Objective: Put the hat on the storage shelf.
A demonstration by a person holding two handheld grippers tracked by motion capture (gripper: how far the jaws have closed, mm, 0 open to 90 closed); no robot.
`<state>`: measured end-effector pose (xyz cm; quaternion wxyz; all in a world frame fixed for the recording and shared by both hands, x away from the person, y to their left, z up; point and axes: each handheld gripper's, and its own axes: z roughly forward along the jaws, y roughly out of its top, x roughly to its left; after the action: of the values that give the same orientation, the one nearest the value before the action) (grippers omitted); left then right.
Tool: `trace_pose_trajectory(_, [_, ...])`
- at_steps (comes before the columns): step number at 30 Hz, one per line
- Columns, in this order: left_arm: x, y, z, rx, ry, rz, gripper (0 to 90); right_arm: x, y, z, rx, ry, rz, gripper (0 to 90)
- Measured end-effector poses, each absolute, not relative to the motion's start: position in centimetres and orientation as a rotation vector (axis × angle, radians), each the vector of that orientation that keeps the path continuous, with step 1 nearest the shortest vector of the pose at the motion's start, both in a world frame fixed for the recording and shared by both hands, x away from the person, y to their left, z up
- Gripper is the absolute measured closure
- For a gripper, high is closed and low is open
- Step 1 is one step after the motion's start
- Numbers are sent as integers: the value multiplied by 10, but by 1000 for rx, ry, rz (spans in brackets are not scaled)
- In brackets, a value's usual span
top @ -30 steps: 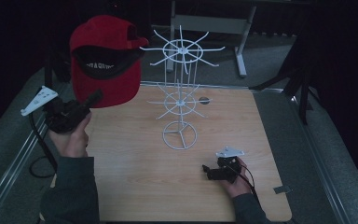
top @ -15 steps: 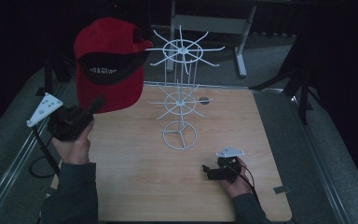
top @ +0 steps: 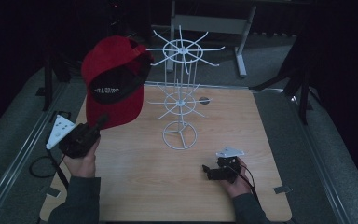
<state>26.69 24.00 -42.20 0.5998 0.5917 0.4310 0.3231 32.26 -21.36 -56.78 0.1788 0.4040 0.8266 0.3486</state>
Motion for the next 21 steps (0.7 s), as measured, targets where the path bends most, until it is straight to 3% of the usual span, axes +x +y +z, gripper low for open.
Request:
trace_pose_trajectory(12, [269, 227, -443, 1470, 989, 739, 830, 323, -214, -568, 1140, 2337, 985, 121])
trace_pose_trajectory(15, [267, 228, -442, 1469, 975, 733, 760, 323, -214, -568, 1140, 2338, 986, 121])
trace_pose_trajectory(17, [266, 229, -440, 1473, 963, 741, 650, 323, -214, -568, 1141, 2337, 985, 121])
trace_pose_trajectory(21, [264, 229, -435, 1474, 957, 759, 565, 323, -214, -568, 1141, 2338, 985, 121])
